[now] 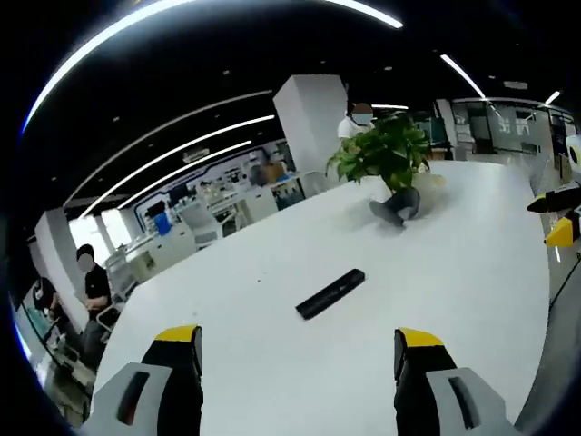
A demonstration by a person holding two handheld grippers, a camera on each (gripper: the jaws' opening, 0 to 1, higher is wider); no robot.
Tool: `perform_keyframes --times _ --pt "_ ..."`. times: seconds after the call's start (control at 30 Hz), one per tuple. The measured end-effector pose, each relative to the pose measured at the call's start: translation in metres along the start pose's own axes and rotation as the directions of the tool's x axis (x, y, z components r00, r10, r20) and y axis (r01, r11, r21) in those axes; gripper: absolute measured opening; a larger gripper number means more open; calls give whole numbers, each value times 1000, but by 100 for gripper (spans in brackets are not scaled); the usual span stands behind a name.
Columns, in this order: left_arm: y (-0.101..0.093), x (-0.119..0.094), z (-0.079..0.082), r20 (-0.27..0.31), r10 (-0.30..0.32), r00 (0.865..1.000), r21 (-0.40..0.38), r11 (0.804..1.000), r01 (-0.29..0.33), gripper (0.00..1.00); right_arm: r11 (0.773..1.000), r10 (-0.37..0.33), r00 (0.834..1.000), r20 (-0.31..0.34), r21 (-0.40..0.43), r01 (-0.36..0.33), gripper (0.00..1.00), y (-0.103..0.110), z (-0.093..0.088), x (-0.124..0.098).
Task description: Press the specified remote control buttons in sequence, fully releasing each button before pressing the next.
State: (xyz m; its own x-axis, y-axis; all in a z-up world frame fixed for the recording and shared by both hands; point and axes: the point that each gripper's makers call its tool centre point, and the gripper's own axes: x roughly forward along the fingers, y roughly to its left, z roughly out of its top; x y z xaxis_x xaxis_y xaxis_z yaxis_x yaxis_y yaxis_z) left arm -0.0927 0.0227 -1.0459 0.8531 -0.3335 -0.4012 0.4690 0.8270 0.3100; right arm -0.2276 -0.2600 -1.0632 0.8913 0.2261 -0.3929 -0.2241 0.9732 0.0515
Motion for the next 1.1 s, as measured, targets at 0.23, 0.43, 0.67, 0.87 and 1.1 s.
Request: perform_keyframes --times 0.23,0.43,0.67,0.87,1.1 --pt "-1 39 7 -14 -95 995 35 995 95 91 1000 -1 1000 -23 -13 0 73 1 -4 2" --pt "-5 68 9 -67 -150 986 76 985 155 80 1000 -3 1000 -30 -19 3 73 1 -5 3" --pt "-21 110 -6 -181 -274 945 95 951 294 82 1000 1 999 -41 -24 -2 71 2 -7 4" --pt "-30 132 -18 -285 -347 894 155 903 400 80 1000 -4 999 -44 -17 3 70 0 -7 4" --pt "-31 152 -26 -354 -386 852 180 865 467 78 1000 -6 999 -51 -23 5 70 0 -7 3"
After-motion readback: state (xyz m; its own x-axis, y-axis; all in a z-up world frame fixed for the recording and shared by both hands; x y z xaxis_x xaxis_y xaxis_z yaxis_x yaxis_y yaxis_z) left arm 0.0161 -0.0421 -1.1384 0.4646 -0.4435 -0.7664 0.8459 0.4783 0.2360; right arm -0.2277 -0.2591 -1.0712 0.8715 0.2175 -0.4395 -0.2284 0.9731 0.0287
